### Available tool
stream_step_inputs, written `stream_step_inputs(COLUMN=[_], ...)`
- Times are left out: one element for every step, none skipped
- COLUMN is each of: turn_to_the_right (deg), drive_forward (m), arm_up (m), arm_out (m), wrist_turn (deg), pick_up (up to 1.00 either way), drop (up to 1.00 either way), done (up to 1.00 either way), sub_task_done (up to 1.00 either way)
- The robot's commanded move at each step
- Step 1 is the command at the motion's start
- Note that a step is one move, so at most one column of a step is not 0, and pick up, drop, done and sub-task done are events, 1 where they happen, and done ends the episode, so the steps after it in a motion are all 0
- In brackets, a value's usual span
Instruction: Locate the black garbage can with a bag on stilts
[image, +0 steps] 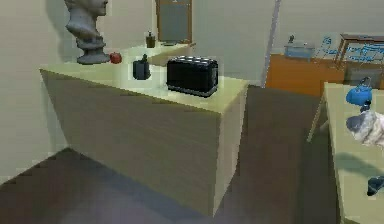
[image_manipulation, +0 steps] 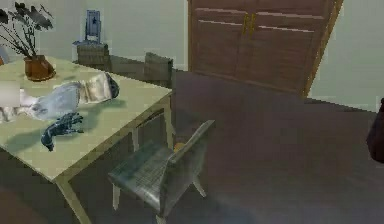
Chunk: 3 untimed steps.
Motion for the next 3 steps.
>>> stream_step_inputs(turn_to_the_right=[-45.0, -45.0, -39.0], drive_forward=[0.00, 0.00, 0.00], arm_up=[0.00, 0.00, 0.00], arm_out=[0.00, 0.00, 0.00], wrist_turn=[0.0, 0.0, 0.0], pick_up=[0.00, 0.00, 0.00], drop=[0.00, 0.00, 0.00], done=[0.00, 0.00, 0.00], sub_task_done=[0.00, 0.00, 0.00])
